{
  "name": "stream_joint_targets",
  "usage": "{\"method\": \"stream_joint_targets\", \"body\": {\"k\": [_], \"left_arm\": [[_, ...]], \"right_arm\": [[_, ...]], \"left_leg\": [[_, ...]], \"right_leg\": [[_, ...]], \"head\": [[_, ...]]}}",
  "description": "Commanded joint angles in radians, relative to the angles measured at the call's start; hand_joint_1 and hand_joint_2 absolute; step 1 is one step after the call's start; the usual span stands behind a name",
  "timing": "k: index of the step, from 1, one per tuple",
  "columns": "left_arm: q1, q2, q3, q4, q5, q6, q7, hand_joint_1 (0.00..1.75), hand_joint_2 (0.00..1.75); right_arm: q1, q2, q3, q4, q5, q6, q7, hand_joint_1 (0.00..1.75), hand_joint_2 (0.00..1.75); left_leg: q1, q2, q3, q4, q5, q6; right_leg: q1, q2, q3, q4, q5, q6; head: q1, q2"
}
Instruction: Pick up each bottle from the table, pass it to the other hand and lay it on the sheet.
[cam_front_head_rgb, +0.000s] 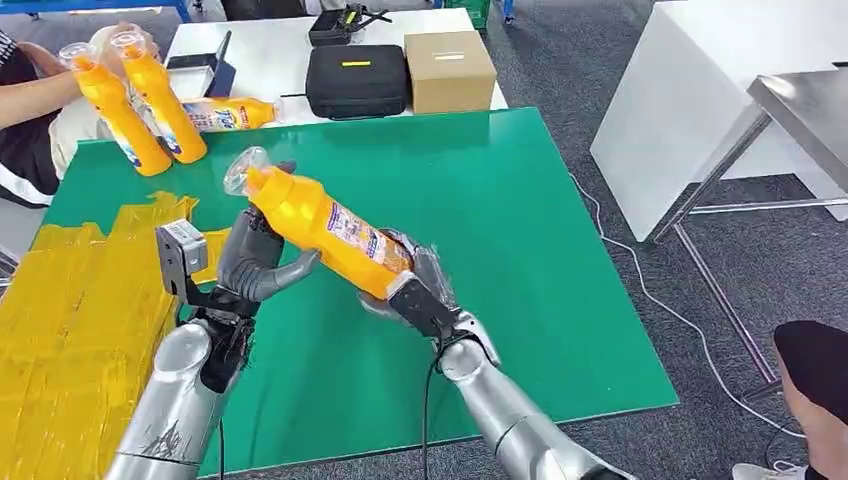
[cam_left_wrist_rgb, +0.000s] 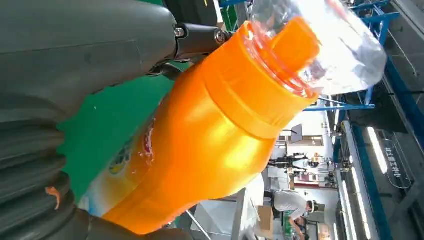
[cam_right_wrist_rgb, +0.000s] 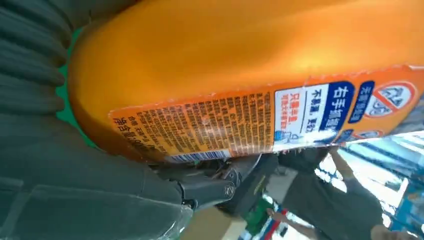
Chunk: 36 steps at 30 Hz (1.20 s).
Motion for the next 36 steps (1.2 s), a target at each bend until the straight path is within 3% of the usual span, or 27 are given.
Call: {"method": "stream_joint_targets", "body": {"k": [1,25,36], "left_arm": [[-0.004,0.034,-0.095,-0.015,-0.006,-0.026,-0.002,0.00,1.75],[-0.027,0.020,-0.096,0.033,-0.003,-0.043,-0.003,0.00,1.75],[-0.036,0.021,-0.131,0.073,-0.037,-0.051,0.007,0.00,1.75]], "right_arm": [[-0.099,0.002,0.046,0.188,-0.018,0.129,-0.025,1.75,1.75],[-0.085,0.015,0.107,0.192,0.025,0.192,-0.025,1.75,1.75],[-0.047,0.007,0.130,0.051,0.011,0.181,-0.027,1.75,1.75]], "left_leg": [[0.000,0.001,0.003,-0.001,-0.001,-0.002],[0.000,0.000,0.001,-0.001,0.000,-0.001],[0.000,-0.002,0.003,-0.001,-0.001,-0.003]], "right_leg": [[0.000,-0.001,0.003,-0.001,-0.001,0.000],[0.000,-0.002,0.001,-0.001,0.000,0.000],[0.000,-0.004,0.003,-0.001,-0.002,0.000]], "head": [[0.000,0.000],[0.000,0.000],[0.000,0.000]]}}
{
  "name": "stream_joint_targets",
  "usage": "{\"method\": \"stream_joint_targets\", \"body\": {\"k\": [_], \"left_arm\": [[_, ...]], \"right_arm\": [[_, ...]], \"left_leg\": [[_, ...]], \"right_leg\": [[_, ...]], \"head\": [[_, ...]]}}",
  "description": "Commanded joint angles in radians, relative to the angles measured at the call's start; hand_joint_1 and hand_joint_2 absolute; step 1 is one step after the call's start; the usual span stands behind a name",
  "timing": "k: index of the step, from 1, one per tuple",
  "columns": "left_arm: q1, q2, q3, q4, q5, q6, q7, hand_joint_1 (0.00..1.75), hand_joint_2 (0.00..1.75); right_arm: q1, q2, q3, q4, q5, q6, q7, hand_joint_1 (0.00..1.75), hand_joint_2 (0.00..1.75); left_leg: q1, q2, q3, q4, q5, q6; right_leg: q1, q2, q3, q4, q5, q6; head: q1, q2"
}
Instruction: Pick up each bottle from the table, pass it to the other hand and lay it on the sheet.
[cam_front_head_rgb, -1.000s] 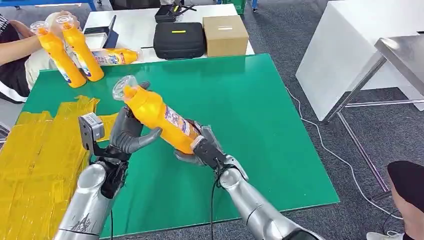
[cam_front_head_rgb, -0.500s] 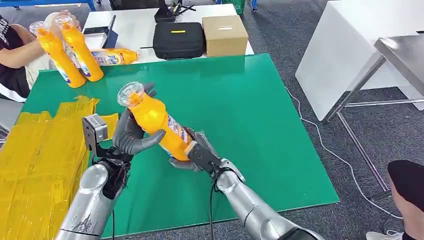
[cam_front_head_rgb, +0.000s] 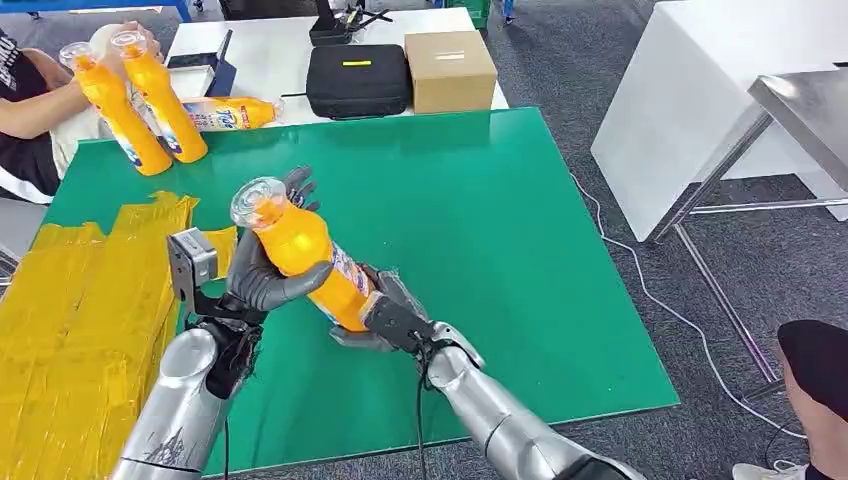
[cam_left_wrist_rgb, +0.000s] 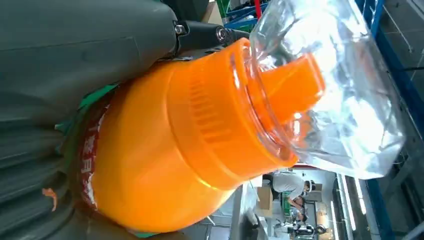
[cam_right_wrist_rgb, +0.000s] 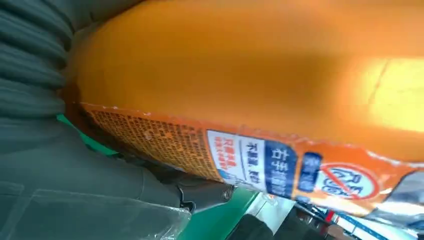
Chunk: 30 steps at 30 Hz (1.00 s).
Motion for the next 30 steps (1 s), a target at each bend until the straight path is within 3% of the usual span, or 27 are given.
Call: {"method": "stream_joint_targets", "body": {"k": [1,8,9,13,14,15,16,30], "left_arm": [[-0.043,0.018,-0.084,0.085,-0.033,-0.012,0.012,0.00,1.75],[-0.053,0.023,-0.113,0.122,-0.064,-0.031,0.011,0.00,1.75],[-0.054,0.023,-0.114,0.127,-0.066,-0.032,0.008,0.00,1.75],[-0.049,0.024,-0.116,0.119,-0.079,-0.032,-0.006,0.00,1.75],[-0.046,0.025,-0.116,0.112,-0.083,-0.030,-0.008,0.14,1.75],[-0.044,0.025,-0.115,0.107,-0.083,-0.030,-0.007,1.45,1.75],[-0.036,0.025,-0.108,0.093,-0.083,-0.027,-0.008,1.71,1.75],[-0.007,0.011,-0.029,0.048,-0.055,0.006,-0.012,1.75,1.75]], "right_arm": [[-0.011,-0.020,0.062,-0.083,-0.005,-0.005,0.009,1.75,1.75],[-0.001,-0.043,0.039,-0.180,-0.022,-0.021,0.026,1.75,1.75],[0.001,-0.045,0.036,-0.191,-0.025,-0.021,0.028,1.75,1.75],[0.008,-0.052,0.028,-0.229,-0.032,-0.018,0.041,1.75,1.75],[0.009,-0.051,0.027,-0.230,-0.032,-0.018,0.042,1.75,1.75],[0.010,-0.051,0.026,-0.230,-0.032,-0.018,0.043,1.75,1.75],[0.011,-0.051,0.026,-0.228,-0.032,-0.017,0.045,1.75,1.75],[0.008,-0.049,0.019,-0.195,-0.027,-0.028,0.053,1.75,1.75]], "left_leg": [[0.001,-0.001,0.002,-0.001,-0.001,-0.002],[0.001,-0.001,0.008,-0.003,-0.001,-0.005],[0.000,-0.001,0.000,0.000,0.000,-0.001],[0.000,-0.001,0.001,-0.001,0.000,-0.001],[0.000,0.000,0.003,-0.001,-0.001,-0.002],[0.000,0.000,0.002,-0.001,-0.001,-0.002],[0.000,0.000,0.004,-0.001,-0.001,-0.002],[0.000,0.001,0.002,-0.001,-0.001,-0.001]], "right_leg": [[0.001,-0.003,0.003,0.000,-0.001,0.000],[0.001,-0.005,0.008,-0.002,-0.002,-0.001],[0.000,-0.002,0.001,0.000,0.000,0.000],[0.000,-0.002,0.001,-0.001,0.000,0.000],[0.000,-0.002,0.003,-0.001,-0.001,0.000],[0.000,-0.001,0.002,-0.001,-0.001,0.000],[0.000,-0.002,0.003,-0.001,-0.001,0.000],[0.000,0.000,0.002,-0.001,0.000,0.000]], "head": [[0.000,0.000],[0.000,0.000],[0.000,0.000],[0.000,0.000],[0.000,0.000],[0.000,0.000],[0.000,0.000],[0.000,0.000]]}}
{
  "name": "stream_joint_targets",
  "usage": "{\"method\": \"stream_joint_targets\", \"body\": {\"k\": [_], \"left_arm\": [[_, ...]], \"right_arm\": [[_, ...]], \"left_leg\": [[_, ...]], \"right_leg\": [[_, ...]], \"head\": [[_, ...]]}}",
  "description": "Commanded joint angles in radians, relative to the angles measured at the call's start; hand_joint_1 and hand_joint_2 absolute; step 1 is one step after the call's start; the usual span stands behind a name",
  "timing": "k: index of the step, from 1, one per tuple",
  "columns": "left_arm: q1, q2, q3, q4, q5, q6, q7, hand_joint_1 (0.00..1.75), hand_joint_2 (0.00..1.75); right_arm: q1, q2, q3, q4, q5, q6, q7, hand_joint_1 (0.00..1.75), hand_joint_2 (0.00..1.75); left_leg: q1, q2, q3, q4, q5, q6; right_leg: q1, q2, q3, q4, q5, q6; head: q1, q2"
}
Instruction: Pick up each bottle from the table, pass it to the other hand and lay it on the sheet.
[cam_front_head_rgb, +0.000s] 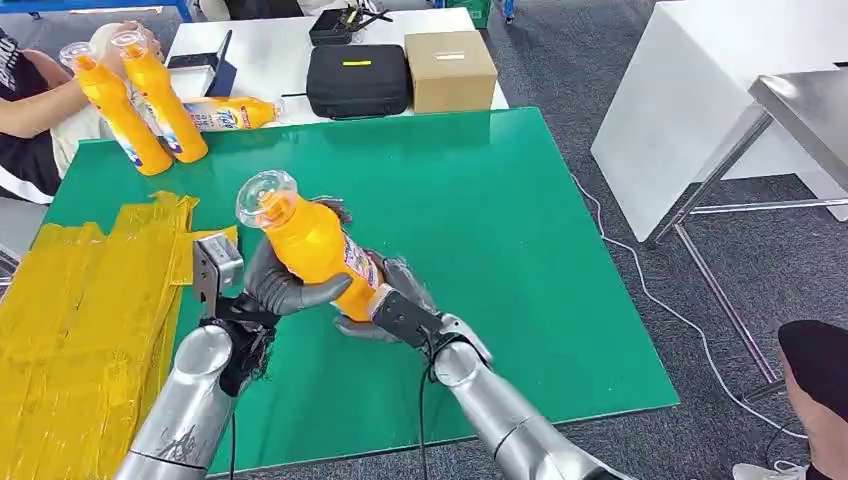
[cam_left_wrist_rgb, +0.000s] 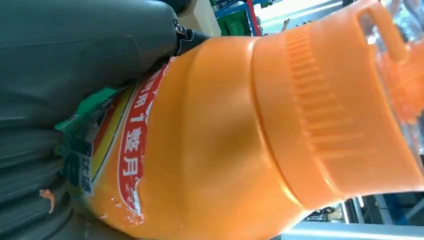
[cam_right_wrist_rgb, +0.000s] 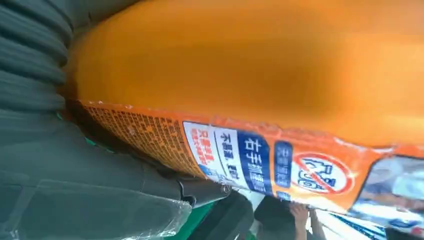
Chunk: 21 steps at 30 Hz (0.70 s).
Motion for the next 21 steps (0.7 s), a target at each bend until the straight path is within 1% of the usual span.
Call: {"method": "stream_joint_targets", "body": {"k": [1,5,6,7,10,12,14,15,17,18,20,21], "left_arm": [[0.017,0.005,0.046,0.021,0.005,0.058,0.007,1.75,1.75],[0.022,0.003,0.091,0.003,0.009,0.105,-0.001,1.75,1.75],[0.025,0.005,0.104,-0.006,0.008,0.117,-0.002,1.75,1.75],[0.032,0.006,0.123,-0.020,-0.003,0.146,-0.006,1.75,1.75],[0.038,0.019,0.147,-0.031,-0.006,0.155,-0.007,1.75,1.75],[0.036,0.025,0.168,-0.031,-0.057,0.220,-0.022,1.75,1.75],[0.027,0.024,0.194,-0.028,-0.128,0.317,-0.031,1.75,1.75],[0.024,0.031,0.201,-0.027,-0.124,0.312,-0.032,1.75,1.75],[0.026,0.046,0.247,-0.019,-0.157,0.381,-0.034,1.75,1.75],[0.028,0.050,0.261,-0.019,-0.160,0.376,-0.038,1.75,1.75],[0.026,0.065,0.283,-0.017,-0.217,0.431,-0.048,1.75,1.75],[0.025,0.071,0.290,-0.017,-0.214,0.430,-0.048,1.75,1.75]], "right_arm": [[-0.044,-0.015,0.010,0.015,0.004,-0.011,0.002,1.75,1.75],[-0.040,-0.015,0.000,0.019,0.002,-0.025,-0.007,1.75,1.75],[-0.039,-0.014,-0.001,0.016,0.007,-0.038,-0.011,1.64,1.75],[-0.034,-0.014,-0.001,0.007,0.017,-0.061,-0.018,0.02,1.75],[-0.016,-0.015,-0.010,-0.023,0.002,-0.068,-0.028,0.00,1.75],[0.003,-0.020,-0.012,-0.058,-0.007,-0.075,-0.037,0.00,1.75],[0.037,-0.031,-0.014,-0.124,-0.029,-0.077,-0.045,0.00,1.75],[0.044,-0.034,-0.013,-0.136,-0.029,-0.076,-0.044,0.00,1.75],[0.076,-0.051,-0.001,-0.211,-0.034,-0.083,-0.041,0.00,1.75],[0.082,-0.057,0.007,-0.234,-0.036,-0.084,-0.026,0.00,1.75],[0.094,-0.067,0.014,-0.283,-0.041,-0.091,-0.033,0.00,1.75],[0.092,-0.070,0.014,-0.291,-0.041,-0.090,-0.032,0.00,1.75]], "left_leg": [[0.000,0.001,0.002,-0.001,0.000,-0.001],[0.000,0.002,0.004,-0.002,-0.001,-0.002],[0.000,0.002,0.002,-0.001,-0.001,-0.001],[0.000,0.001,0.002,-0.001,0.000,-0.001],[0.000,0.003,0.004,-0.002,-0.001,-0.002],[0.000,0.002,0.003,-0.001,-0.001,-0.002],[0.001,0.002,0.002,-0.001,0.000,-0.002],[0.000,0.000,0.001,-0.001,0.000,-0.001],[0.001,-0.001,0.002,-0.001,0.000,-0.002],[0.000,0.000,0.002,-0.001,0.000,-0.002],[0.001,0.002,0.003,-0.001,-0.001,-0.002],[0.001,0.002,0.002,-0.001,-0.001,-0.001]], "right_leg": [[0.000,0.000,0.001,-0.001,0.000,0.000],[0.000,0.000,0.003,-0.001,-0.001,0.000],[0.000,0.001,0.002,-0.001,0.000,0.000],[0.000,0.000,0.001,0.000,0.000,0.000],[0.000,0.002,0.003,-0.001,-0.001,0.000],[0.000,0.001,0.002,-0.001,0.000,0.000],[0.001,0.000,0.002,-0.001,0.000,-0.001],[0.001,-0.002,0.001,-0.001,0.000,0.000],[0.001,-0.003,0.002,-0.001,-0.001,0.000],[0.001,-0.001,0.002,-0.001,-0.001,0.000],[0.001,0.000,0.002,-0.001,-0.001,0.000],[0.001,0.001,0.001,-0.001,0.000,0.000]], "head": [[0.000,0.000],[0.000,0.000],[0.000,0.000],[0.000,0.000],[0.000,0.000],[0.000,0.000],[0.000,0.000],[0.000,0.000],[0.000,0.000],[0.000,0.000],[0.000,0.000],[0.000,0.000]]}}
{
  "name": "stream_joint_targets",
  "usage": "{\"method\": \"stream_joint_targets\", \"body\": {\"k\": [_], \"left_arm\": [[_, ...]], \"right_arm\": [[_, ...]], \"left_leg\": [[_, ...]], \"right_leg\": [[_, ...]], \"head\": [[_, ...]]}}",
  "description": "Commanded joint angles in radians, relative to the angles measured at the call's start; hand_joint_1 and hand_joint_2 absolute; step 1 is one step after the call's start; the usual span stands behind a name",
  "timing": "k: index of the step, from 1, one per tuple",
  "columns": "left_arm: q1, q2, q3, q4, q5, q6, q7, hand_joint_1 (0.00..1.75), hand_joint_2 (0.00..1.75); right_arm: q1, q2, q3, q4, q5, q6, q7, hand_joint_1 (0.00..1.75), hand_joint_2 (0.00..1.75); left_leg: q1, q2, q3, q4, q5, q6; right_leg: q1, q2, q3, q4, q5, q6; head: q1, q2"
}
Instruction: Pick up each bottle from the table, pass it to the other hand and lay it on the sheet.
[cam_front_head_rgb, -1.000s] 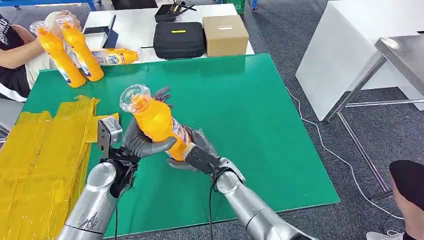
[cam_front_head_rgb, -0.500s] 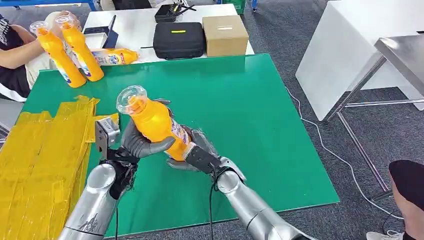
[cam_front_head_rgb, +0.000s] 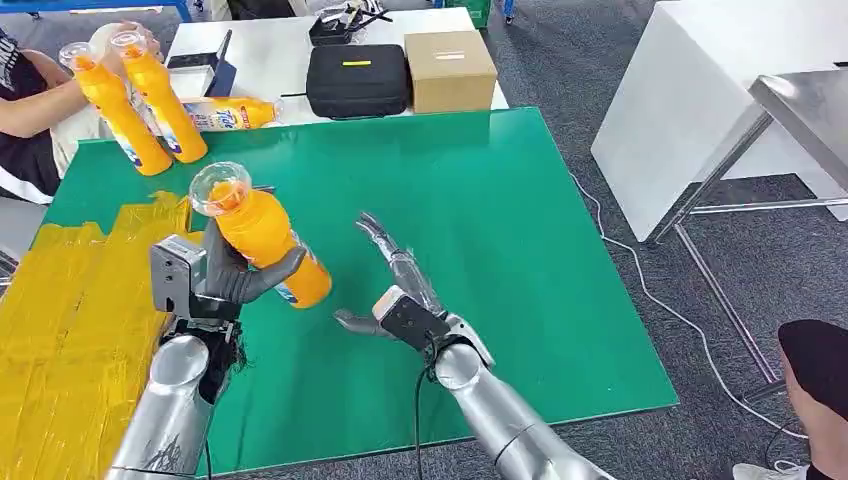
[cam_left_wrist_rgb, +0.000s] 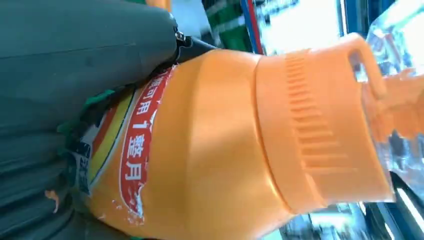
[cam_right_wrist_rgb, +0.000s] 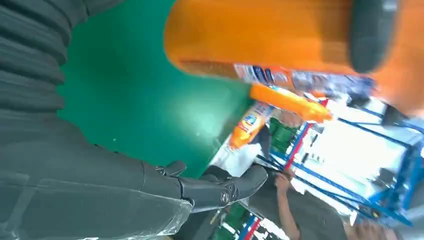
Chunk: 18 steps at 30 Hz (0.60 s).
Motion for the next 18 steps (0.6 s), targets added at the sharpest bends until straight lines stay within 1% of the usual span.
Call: {"method": "stream_joint_targets", "body": {"k": [1,5,9,11,12,13,14,15,16,17,18], "left_arm": [[-0.032,0.066,0.137,0.027,-0.114,0.099,-0.018,1.75,1.75],[-0.044,0.110,0.119,0.035,-0.277,0.161,-0.030,1.75,1.75],[-0.045,0.111,0.125,0.033,-0.277,0.161,-0.030,1.75,1.75],[-0.064,0.143,0.069,0.050,-0.532,0.292,0.003,1.75,1.75],[-0.074,0.134,0.068,0.054,-0.611,0.300,0.018,1.75,1.75],[-0.086,0.142,0.049,0.063,-0.702,0.315,0.025,1.75,1.75],[-0.095,0.132,0.055,0.071,-0.723,0.302,0.023,1.75,1.75],[-0.115,0.139,0.043,0.093,-0.779,0.280,0.023,1.75,1.75],[-0.128,0.144,0.039,0.113,-0.833,0.273,0.034,1.75,1.75],[-0.137,0.147,0.037,0.127,-0.872,0.276,0.048,1.75,1.75],[-0.149,0.150,0.032,0.146,-0.913,0.280,0.063,1.75,1.75]], "right_arm": [[0.059,-0.071,0.017,-0.228,-0.021,-0.020,0.015,0.00,1.75],[0.103,-0.098,0.016,-0.322,-0.064,-0.005,0.006,0.00,1.75],[0.111,-0.103,0.016,-0.337,-0.065,-0.005,0.005,0.00,1.75],[0.135,-0.105,0.009,-0.377,-0.067,-0.007,0.001,0.00,1.75],[0.150,-0.108,0.004,-0.407,-0.064,-0.004,0.001,0.00,1.75],[0.155,-0.109,0.003,-0.419,-0.062,0.000,0.002,0.00,1.75],[0.158,-0.110,0.001,-0.424,-0.058,0.004,0.006,0.00,1.75],[0.157,-0.112,0.000,-0.425,-0.055,0.013,0.009,0.00,1.75],[0.155,-0.111,-0.003,-0.421,-0.054,0.018,0.009,0.00,1.75],[0.154,-0.110,-0.005,-0.418,-0.053,0.020,0.009,0.00,1.75],[0.152,-0.108,-0.008,-0.416,-0.053,0.022,0.008,0.00,1.75]], "left_leg": [[0.000,0.001,0.001,-0.001,0.000,-0.001],[0.000,-0.001,0.003,-0.001,-0.001,-0.002],[0.000,0.000,0.001,0.000,0.000,-0.001],[0.000,0.000,0.002,-0.001,-0.001,-0.002],[0.000,-0.001,0.001,0.000,0.000,-0.002],[0.000,-0.002,0.001,0.000,0.000,-0.002],[0.000,-0.003,0.001,0.000,0.000,-0.002],[0.000,-0.004,0.002,0.000,-0.001,-0.002],[0.000,-0.003,0.001,0.000,0.000,-0.002],[0.000,-0.003,0.000,0.000,0.000,-0.001],[0.000,-0.004,0.002,0.000,0.000,-0.002]], "right_leg": [[0.000,0.000,0.001,0.000,0.000,0.000],[0.001,-0.003,0.003,-0.001,-0.001,0.000],[0.000,-0.002,0.001,-0.001,-0.001,0.000],[0.000,-0.002,0.002,-0.001,-0.001,0.000],[0.000,-0.003,0.002,-0.001,-0.001,0.000],[0.001,-0.004,0.002,0.000,-0.001,0.000],[0.000,-0.004,0.001,0.000,-0.001,0.000],[0.001,-0.006,0.003,0.000,-0.002,0.000],[0.001,-0.005,0.002,0.000,-0.001,0.000],[0.000,-0.004,0.001,-0.001,-0.001,0.000],[0.001,-0.006,0.003,-0.001,-0.001,0.000]], "head": [[0.000,0.000],[0.000,0.000],[0.000,0.000],[0.000,0.000],[0.000,0.000],[0.000,0.000],[0.000,0.000],[0.000,0.000],[0.000,0.000],[0.000,0.000],[0.000,0.000]]}}
